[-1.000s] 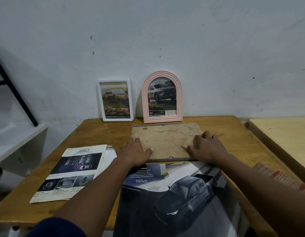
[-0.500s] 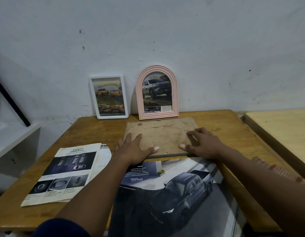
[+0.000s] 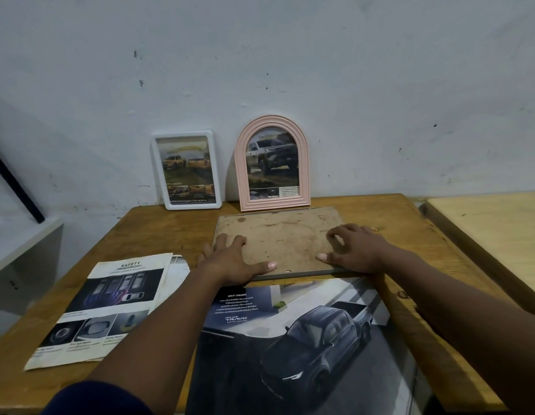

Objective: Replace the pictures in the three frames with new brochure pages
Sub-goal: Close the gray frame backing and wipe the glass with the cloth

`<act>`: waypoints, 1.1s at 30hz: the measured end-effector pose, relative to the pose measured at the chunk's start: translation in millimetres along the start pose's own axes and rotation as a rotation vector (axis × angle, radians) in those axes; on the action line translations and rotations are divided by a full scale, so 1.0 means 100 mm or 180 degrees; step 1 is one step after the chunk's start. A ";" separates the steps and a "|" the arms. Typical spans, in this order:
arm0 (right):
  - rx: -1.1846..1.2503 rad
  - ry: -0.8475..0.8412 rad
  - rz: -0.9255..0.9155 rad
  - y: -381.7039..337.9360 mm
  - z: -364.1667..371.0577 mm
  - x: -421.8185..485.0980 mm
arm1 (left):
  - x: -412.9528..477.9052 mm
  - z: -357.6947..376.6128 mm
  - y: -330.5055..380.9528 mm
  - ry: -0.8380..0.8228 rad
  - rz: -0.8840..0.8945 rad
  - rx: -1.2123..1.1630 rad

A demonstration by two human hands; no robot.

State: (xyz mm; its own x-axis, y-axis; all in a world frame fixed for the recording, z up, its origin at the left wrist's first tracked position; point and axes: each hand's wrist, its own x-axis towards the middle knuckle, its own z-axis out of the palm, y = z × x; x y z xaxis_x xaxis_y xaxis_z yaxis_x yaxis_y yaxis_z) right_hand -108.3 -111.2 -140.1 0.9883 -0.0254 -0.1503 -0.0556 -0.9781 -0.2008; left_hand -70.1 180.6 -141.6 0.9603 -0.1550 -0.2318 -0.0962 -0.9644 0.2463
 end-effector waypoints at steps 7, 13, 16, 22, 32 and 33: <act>-0.0389 -0.0015 0.0074 -0.08 -0.09 0.08 | 0.05 -0.13 0.00 0.0018 0.0114 0.0400; -0.0129 0.0354 0.0037 -0.21 -0.07 0.45 | 0.34 -0.12 0.18 0.0667 0.0719 0.0354; -0.0006 0.0199 0.0022 -0.19 0.00 0.59 | 0.51 -0.01 0.22 0.0496 0.0794 0.0523; -0.0087 0.0530 -0.0045 -0.13 0.15 0.65 | 0.61 0.17 0.19 0.0367 0.0765 0.0568; -0.0143 0.0842 -0.0090 -0.14 0.23 0.59 | 0.60 0.20 0.19 0.0495 0.0750 0.0614; -0.0144 0.0973 -0.0073 -0.15 0.22 0.58 | 0.60 0.20 0.20 0.0512 0.0744 0.0608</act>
State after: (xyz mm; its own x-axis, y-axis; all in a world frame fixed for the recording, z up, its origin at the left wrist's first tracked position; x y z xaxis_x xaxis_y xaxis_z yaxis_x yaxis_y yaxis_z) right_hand -53.6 -93.2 -167.2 0.9865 -0.0575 0.1532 -0.0332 -0.9871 -0.1563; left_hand -19.5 148.0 -169.2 0.9340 -0.3555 -0.0346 -0.3513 -0.9318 0.0909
